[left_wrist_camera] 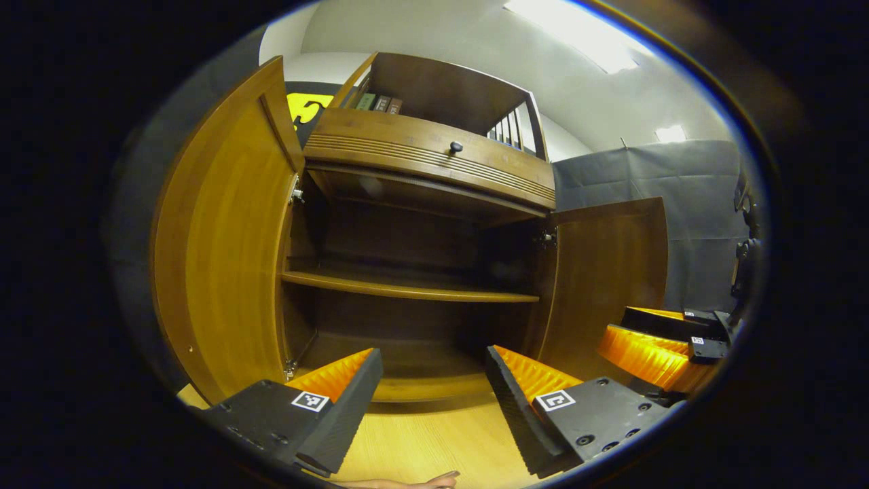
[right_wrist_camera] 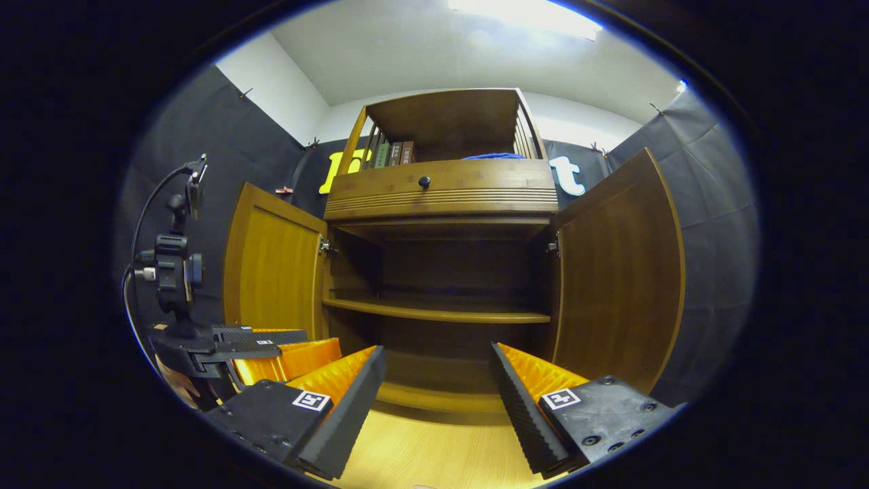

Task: Open the right door of the double-door shoe cabinet with the right hand, and open the left door with the left hand.

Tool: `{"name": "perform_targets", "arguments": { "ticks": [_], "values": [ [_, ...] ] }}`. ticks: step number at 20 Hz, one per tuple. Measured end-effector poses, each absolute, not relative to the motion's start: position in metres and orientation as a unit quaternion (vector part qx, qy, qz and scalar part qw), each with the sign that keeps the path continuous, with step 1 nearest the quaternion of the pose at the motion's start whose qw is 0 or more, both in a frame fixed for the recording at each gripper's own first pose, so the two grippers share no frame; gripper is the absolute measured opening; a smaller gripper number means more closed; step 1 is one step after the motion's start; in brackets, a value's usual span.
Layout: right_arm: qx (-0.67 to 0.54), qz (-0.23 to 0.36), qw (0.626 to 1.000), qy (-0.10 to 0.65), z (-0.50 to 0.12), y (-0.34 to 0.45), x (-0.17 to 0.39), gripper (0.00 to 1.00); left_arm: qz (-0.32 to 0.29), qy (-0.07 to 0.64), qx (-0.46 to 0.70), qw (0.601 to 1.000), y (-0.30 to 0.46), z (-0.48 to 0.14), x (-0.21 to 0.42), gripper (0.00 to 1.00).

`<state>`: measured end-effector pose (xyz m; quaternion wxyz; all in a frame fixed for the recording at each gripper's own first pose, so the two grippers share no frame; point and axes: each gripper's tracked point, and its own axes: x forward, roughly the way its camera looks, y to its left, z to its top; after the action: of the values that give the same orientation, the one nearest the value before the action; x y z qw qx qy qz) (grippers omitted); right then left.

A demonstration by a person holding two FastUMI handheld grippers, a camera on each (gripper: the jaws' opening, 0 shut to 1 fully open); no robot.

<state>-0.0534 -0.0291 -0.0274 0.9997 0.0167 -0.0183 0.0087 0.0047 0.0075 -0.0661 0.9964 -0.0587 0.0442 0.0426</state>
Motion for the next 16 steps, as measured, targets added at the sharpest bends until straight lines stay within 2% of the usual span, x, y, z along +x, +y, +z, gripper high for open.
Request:
{"name": "perform_targets", "arguments": {
  "ticks": [16],
  "values": [
    [0.014,0.012,1.0,-0.014,-0.0263,-0.0258,-0.0535,0.97,0.038,0.029,-0.028,0.998,0.0069,-0.0542,-0.0082,0.94]
  ]
}}
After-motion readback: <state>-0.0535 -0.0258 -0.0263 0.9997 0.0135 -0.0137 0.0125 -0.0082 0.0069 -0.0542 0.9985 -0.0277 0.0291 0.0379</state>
